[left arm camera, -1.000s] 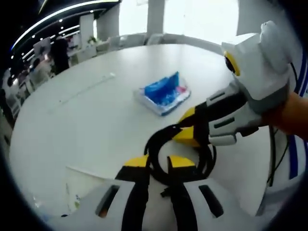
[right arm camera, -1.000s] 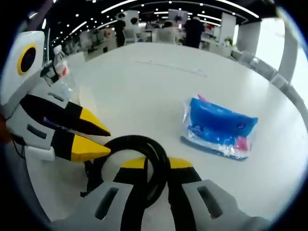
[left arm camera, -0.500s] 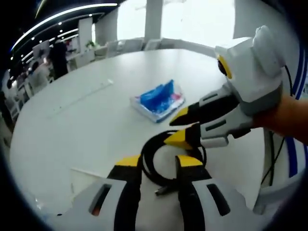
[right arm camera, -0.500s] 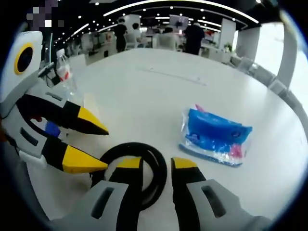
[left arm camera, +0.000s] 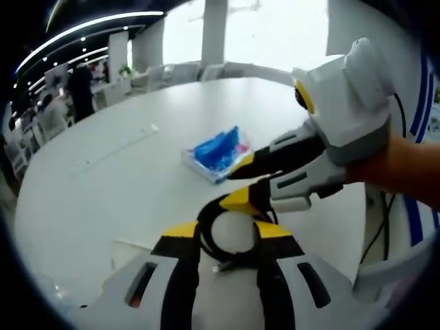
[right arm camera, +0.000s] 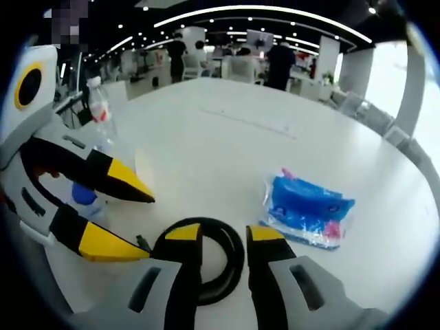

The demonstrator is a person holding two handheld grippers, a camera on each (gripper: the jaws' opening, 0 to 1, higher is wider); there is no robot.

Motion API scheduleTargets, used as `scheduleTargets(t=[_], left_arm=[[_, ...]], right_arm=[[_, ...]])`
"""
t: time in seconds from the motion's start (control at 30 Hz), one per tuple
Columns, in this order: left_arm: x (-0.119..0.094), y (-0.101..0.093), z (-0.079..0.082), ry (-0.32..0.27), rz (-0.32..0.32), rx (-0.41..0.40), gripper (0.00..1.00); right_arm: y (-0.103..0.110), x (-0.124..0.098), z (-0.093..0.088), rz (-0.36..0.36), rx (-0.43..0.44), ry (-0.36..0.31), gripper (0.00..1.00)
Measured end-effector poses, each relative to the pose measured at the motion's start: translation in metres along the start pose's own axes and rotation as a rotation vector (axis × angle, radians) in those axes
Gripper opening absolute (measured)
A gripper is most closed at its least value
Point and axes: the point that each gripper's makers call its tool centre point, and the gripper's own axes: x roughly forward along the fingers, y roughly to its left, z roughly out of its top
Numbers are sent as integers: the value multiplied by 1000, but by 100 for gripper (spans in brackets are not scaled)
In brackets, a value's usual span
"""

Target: Arrange the tabletop items into an orderly group along one side of the table until the central work area is clear of visible clutter.

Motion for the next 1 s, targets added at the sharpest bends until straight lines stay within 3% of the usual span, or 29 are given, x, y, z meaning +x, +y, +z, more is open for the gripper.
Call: scheduleTargets(t=[0.47,1.0], left_arm=[[-43,1,13,-78,1,15,31],[-97,31,-13,-100,51,-1,32]], right_arm=[[28,-26,28,16,-46,-67,27],[71,-41,33,74,-100,-84,28]])
